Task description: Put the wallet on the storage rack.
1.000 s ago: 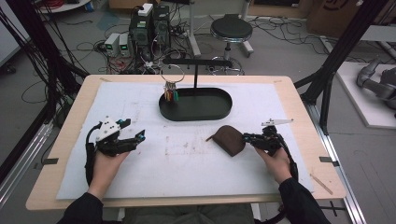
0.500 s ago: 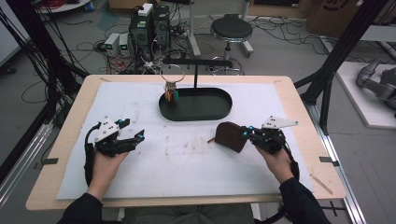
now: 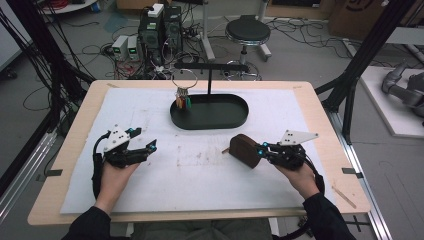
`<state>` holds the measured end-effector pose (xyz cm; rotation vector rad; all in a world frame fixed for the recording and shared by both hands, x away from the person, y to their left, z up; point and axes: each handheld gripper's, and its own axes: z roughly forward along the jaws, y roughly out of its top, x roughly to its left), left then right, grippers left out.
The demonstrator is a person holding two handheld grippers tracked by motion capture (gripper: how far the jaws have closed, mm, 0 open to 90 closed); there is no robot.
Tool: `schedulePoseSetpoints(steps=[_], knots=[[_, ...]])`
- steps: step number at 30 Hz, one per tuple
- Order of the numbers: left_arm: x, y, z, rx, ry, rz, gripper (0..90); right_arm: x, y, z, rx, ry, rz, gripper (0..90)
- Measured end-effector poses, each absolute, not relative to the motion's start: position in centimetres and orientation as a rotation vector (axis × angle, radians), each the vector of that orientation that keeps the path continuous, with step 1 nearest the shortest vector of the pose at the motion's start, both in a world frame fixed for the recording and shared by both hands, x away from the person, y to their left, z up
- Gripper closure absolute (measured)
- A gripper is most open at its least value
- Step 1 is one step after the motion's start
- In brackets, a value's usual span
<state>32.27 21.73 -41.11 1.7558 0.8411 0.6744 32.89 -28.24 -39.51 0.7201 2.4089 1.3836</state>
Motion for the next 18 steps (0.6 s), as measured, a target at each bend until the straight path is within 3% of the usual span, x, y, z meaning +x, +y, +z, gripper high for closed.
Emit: schedulePoseSetpoints(steps=[11,14,18], knots=[[32.7,20.5,-40.8,1.755,0.799,0.641,28.8,32.5,-27.8,-39.6,0.669,2.445,1.387,77.6],[33.0,19.0,-40.4,1.766,0.75,0.612,28.8,32.6,-27.8,-39.6,0.703,2.423,1.381,72.3],[33.8,16.5,-39.9,1.77,0.66,0.499,29.4,32.6,-27.7,-39.6,0.707,2.42,1.366,72.9]])
